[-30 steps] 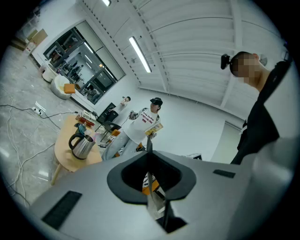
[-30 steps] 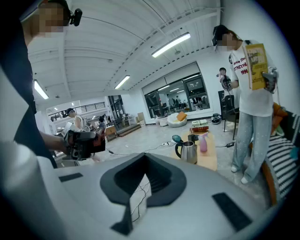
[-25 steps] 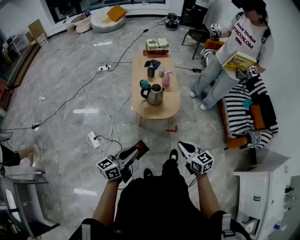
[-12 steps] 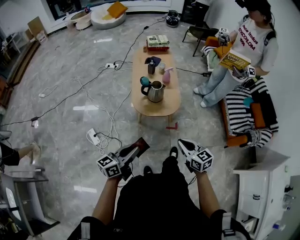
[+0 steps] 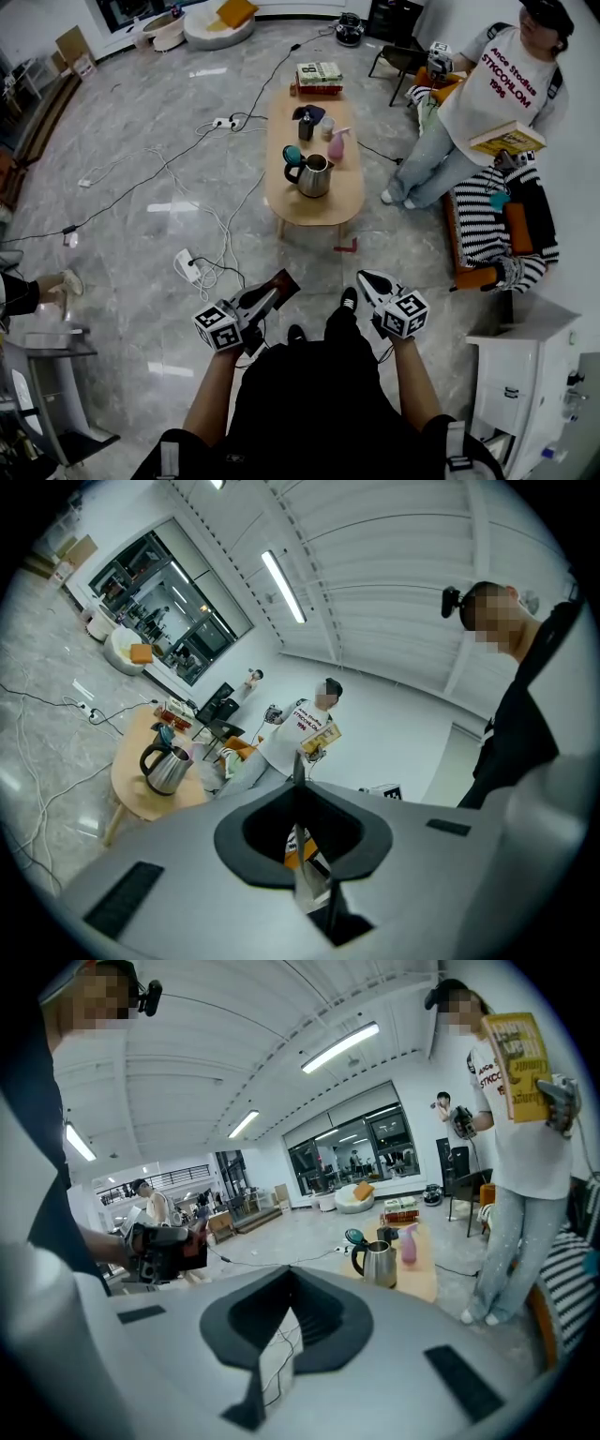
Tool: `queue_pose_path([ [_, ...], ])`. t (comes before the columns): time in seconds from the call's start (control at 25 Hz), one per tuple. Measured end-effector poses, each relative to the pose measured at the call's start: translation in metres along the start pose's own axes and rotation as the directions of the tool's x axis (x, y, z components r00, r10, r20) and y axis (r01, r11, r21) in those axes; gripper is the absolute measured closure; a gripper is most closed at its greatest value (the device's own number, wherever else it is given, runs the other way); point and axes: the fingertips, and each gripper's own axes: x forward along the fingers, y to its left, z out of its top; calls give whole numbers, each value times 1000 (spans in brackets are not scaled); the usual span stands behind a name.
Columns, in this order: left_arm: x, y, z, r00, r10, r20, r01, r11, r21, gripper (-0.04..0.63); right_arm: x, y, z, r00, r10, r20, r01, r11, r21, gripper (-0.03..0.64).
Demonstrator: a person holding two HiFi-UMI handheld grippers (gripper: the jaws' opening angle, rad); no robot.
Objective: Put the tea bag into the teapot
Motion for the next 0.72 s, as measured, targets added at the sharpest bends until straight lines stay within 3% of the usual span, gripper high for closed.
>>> queue_pose_path([
  [0.72,48,12,10,998,56,11,-56,998,-26,563,13,-55,11,998,42,-56,-42,999,5,612],
])
